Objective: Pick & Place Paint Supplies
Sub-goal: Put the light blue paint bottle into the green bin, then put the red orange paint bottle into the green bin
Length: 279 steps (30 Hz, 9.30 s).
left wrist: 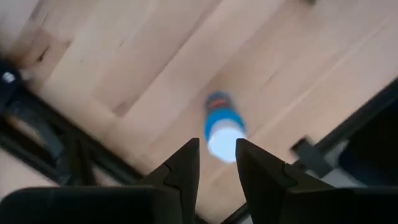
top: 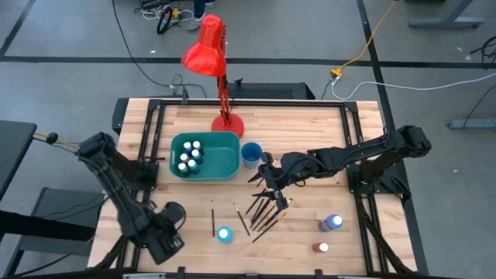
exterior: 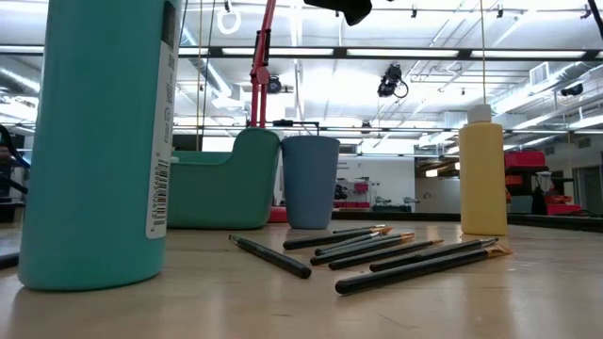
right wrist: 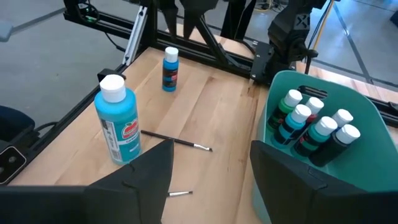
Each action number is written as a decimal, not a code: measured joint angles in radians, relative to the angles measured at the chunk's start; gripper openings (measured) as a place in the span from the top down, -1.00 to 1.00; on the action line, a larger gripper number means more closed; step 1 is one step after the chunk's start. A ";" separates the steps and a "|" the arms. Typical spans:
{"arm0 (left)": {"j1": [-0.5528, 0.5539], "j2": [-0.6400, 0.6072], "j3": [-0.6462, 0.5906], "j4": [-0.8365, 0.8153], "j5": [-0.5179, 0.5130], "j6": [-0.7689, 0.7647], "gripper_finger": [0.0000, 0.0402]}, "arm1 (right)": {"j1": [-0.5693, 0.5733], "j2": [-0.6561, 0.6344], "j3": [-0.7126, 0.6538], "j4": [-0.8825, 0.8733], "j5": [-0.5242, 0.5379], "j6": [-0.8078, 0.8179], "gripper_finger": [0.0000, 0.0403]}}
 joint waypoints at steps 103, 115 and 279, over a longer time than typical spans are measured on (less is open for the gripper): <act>-0.073 -0.035 -0.230 0.321 -0.043 -0.285 0.30 | 0.002 0.000 0.000 0.118 -0.027 0.079 -0.11; 0.052 -0.096 -0.222 0.305 -0.068 -0.018 0.35 | 0.002 0.000 0.000 0.118 -0.027 0.078 -0.11; 0.449 -0.142 -0.020 0.487 -0.748 1.362 0.42 | 0.540 -0.258 0.000 -0.499 0.211 0.417 -0.11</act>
